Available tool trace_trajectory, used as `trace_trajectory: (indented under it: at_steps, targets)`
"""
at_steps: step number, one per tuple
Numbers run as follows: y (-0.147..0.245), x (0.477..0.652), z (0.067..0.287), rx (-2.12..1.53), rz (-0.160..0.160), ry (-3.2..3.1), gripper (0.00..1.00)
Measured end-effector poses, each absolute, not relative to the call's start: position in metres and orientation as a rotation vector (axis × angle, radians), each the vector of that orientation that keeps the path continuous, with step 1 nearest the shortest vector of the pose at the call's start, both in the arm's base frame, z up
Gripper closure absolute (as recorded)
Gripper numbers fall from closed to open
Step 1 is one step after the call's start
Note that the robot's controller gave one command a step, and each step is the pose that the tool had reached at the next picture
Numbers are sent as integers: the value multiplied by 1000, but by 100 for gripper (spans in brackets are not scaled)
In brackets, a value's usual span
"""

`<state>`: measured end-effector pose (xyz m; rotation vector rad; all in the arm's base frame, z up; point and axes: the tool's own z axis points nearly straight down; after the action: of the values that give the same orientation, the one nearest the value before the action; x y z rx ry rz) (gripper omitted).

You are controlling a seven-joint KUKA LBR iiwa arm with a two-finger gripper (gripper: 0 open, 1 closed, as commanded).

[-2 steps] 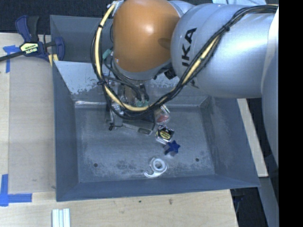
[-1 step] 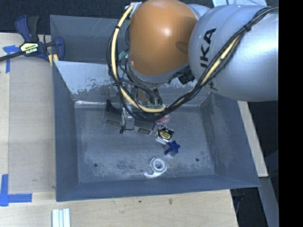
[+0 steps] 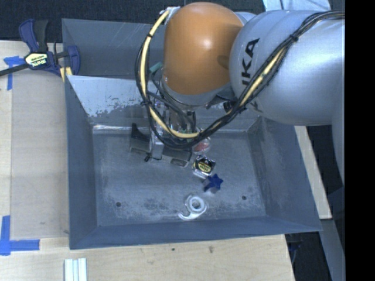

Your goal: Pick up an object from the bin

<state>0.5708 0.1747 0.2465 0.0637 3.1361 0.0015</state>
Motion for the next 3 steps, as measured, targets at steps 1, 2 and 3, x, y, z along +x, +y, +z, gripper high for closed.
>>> trace_trajectory:
  at_steps: [1,2,3]
  targets:
    - [166,593,195,-189,6,3126,0]
    - [142,605,152,-94,2,3137,0]
    - [130,603,132,143,8,3128,0]
